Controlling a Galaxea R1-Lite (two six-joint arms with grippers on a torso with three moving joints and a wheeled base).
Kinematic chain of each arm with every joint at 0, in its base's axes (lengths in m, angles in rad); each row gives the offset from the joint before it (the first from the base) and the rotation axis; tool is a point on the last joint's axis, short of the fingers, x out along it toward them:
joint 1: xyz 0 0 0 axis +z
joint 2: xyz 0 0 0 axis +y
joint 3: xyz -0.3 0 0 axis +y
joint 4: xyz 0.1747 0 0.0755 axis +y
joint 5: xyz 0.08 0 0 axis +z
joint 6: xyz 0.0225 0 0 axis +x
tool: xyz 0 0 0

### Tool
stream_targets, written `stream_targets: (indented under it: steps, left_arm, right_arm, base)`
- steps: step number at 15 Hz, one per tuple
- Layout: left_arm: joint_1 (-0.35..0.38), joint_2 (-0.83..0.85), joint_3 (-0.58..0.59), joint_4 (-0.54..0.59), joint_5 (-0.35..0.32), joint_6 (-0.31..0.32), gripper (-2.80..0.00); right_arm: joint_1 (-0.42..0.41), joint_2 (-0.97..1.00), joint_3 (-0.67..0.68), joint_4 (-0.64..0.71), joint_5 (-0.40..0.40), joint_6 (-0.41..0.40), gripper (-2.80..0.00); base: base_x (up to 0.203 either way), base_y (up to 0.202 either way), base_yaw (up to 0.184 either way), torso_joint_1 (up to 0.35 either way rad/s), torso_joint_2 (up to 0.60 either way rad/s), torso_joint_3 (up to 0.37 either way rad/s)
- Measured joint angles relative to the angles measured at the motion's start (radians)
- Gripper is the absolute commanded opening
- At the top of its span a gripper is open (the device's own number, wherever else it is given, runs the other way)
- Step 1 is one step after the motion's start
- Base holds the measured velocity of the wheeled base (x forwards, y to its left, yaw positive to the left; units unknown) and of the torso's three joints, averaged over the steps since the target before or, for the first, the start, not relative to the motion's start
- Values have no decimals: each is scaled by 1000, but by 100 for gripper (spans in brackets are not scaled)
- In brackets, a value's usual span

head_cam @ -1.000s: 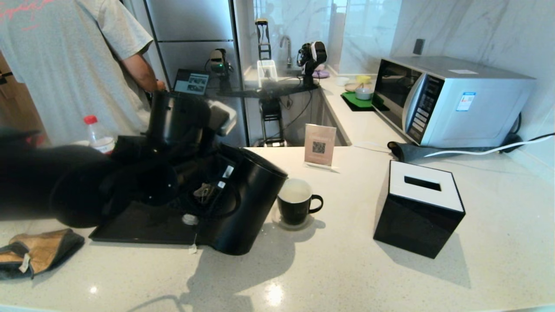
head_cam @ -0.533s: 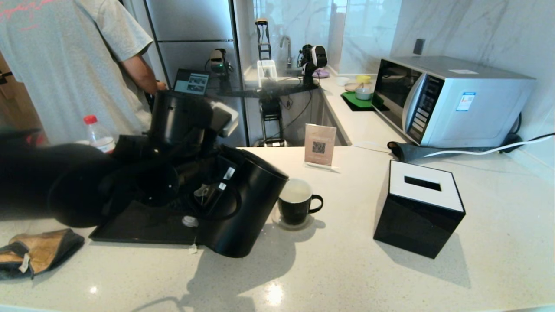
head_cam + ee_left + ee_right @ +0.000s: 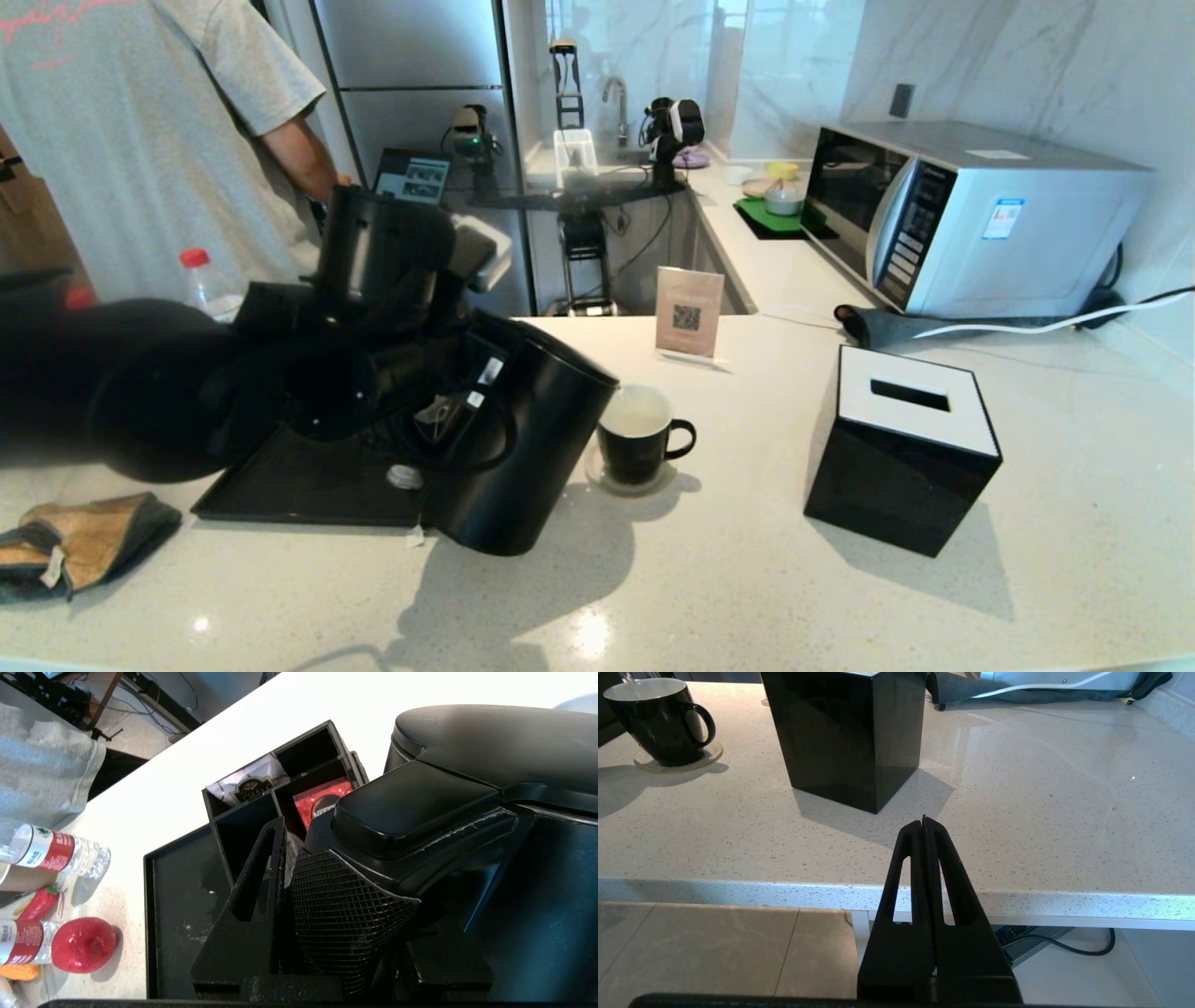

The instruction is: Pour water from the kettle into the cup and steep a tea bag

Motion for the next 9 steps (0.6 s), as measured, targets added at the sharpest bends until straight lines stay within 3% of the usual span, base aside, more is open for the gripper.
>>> stream_targets:
  steps: [9]
  left_arm:
    - [-7,-5,-36,73,2,0,-280]
  right_arm:
    - [0,0,0,0,0,0,-280]
  base:
    - [0,0,0,0,0,0]
